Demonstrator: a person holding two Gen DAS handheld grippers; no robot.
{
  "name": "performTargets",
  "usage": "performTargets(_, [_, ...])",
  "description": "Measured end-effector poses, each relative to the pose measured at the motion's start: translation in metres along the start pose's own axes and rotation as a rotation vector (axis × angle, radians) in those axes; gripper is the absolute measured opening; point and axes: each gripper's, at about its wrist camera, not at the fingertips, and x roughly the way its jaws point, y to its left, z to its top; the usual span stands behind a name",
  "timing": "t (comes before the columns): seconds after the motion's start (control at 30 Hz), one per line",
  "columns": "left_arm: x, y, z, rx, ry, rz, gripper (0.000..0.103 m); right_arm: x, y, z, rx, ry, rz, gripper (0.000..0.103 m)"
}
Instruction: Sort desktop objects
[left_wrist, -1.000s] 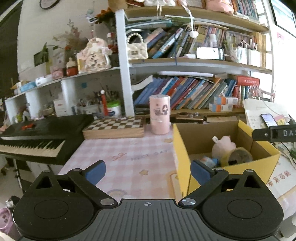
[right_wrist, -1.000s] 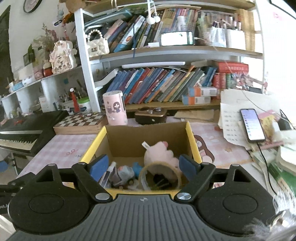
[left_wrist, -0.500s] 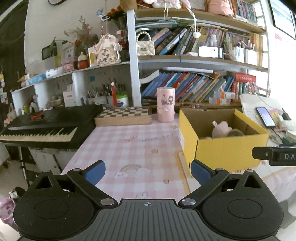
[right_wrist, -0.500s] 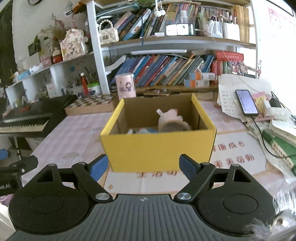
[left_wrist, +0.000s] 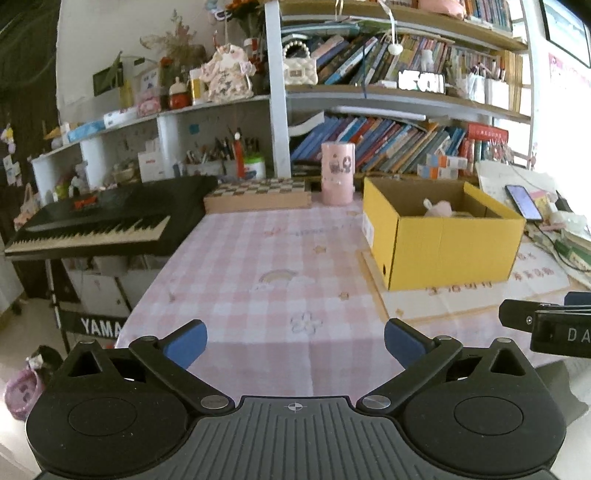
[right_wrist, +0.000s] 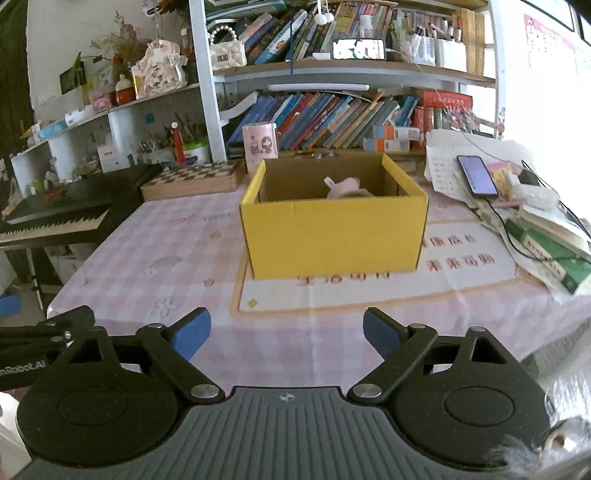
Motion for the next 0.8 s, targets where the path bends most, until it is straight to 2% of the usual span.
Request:
performTargets(0.13, [-0.010,0.000,-0.011,0.024,0.007,-0.012,0.103,-0.012,0.007,-0.016,0.018,-0.002,-0.020,0.092])
performTargets(0.2, [-0.013,0.000,-0.015,0.043,0.008,-0.014,0.103,-0.018,0.009,-0.024,0.031,-0.004,-0.036,0.101])
performTargets(0.8, [-0.019,0.002,-0.033,0.060,0.061,-0.046,0.103,-0.031,0.020,-0.049,0.036,0.052,-0.069,0.103])
